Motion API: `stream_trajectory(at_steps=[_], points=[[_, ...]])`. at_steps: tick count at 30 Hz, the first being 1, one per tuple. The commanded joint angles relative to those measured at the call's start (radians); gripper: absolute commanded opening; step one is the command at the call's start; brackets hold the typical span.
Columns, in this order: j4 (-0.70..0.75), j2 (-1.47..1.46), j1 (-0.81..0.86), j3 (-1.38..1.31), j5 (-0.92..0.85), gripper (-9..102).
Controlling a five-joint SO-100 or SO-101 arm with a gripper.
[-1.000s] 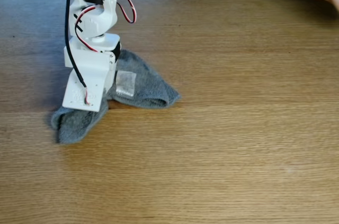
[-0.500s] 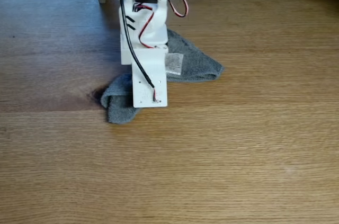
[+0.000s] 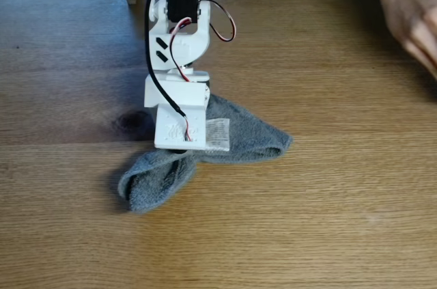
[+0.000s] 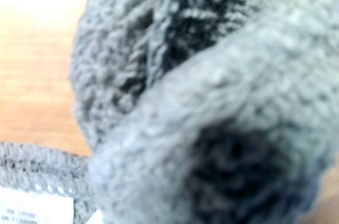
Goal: Clean the area in front of the robot
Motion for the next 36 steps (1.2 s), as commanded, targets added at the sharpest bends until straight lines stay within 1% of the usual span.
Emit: stream_trajectory(at_steps=[1,6,10,13,16,19,22,24,28,32,36], points=[[-0.058,-0.017,0.14,-0.026,-0.049,0],[0.199,0.058,0.245,-0.025,0.032,0],[0.388,0.25,0.29,-0.025,0.124,0],[0.522,0.405,0.313,-0.025,0.152,0],[0.707,0.545,0.334,-0.023,0.123,0],[0.917,0.638,0.37,-0.021,0.049,0],[1.075,0.707,0.434,-0.021,-0.018,0],[1.137,0.739,0.497,-0.021,-0.069,0],[1.186,0.739,0.637,-0.021,-0.183,0],[1.192,0.652,0.738,-0.02,-0.272,0],[1.184,0.535,0.792,-0.02,-0.347,0]])
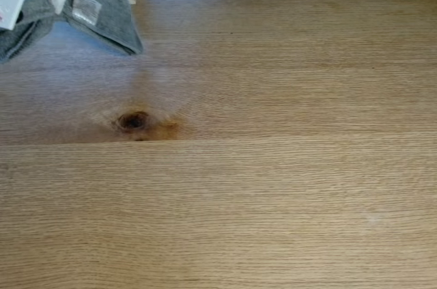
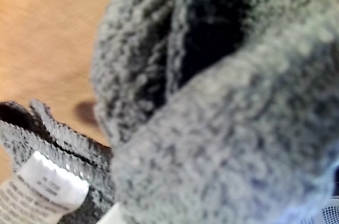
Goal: Clean the area in front of the robot
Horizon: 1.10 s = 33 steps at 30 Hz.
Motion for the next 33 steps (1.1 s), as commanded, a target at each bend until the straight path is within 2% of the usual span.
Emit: stream_trajectory(at_steps=[1,4,10,16,24,29,33], points=[[0.008,-0.031,0.067,-0.029,-0.098,0],[-0.035,-0.084,0.083,-0.029,-0.114,0],[-0.179,-0.038,0.086,0.11,-0.101,9],[-0.362,0.1,0.083,0.371,-0.092,23],[-0.503,0.334,0.048,0.581,-0.064,39],[-0.548,0.479,-0.009,0.646,-0.032,41],[-0.601,0.586,-0.104,0.695,0.048,32]])
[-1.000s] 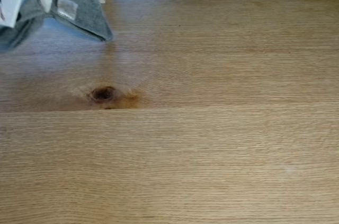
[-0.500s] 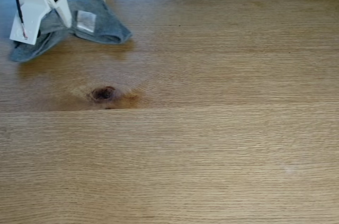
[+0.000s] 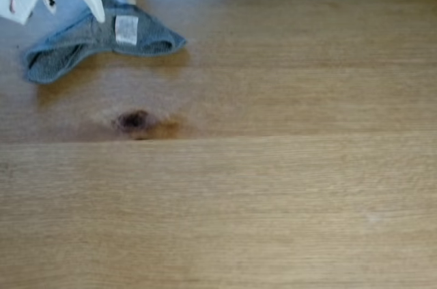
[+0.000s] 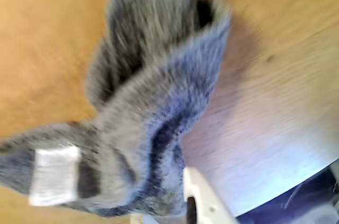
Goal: Clean the area in front of the robot
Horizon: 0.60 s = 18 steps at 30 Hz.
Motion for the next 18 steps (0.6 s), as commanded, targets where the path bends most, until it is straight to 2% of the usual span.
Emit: stream_trajectory(at_steps=[1,8,14,18], points=[[-0.055,0.204,-0.1,0.023,0.087,28],[-0.216,0.374,-0.324,0.189,0.33,0],[-0.328,0.5,-0.468,0.347,0.528,0],[-0.331,0.574,-0.554,0.414,0.552,0]])
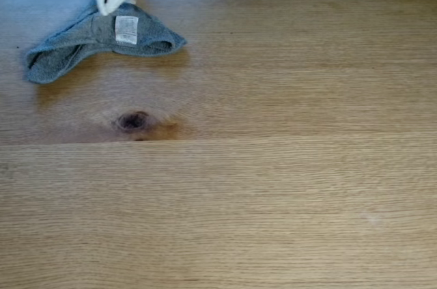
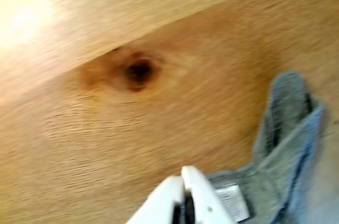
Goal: Clean the area in front of the robot
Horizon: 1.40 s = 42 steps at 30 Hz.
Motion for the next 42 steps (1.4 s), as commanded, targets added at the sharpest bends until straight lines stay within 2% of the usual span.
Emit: stream_trajectory(at_steps=[1,6,10,14,24,34,42], points=[[-0.031,0.158,-0.091,0.02,0.029,0],[-0.009,0.311,-0.262,0.078,0.014,0],[0.08,0.453,-0.377,0.123,0.021,0],[0.166,0.592,-0.425,0.219,0.035,0],[0.236,1.115,-0.425,0.752,-0.04,0],[0.43,1.509,-0.394,1.121,-0.04,0],[0.36,1.543,-0.407,1.351,-0.121,0]])
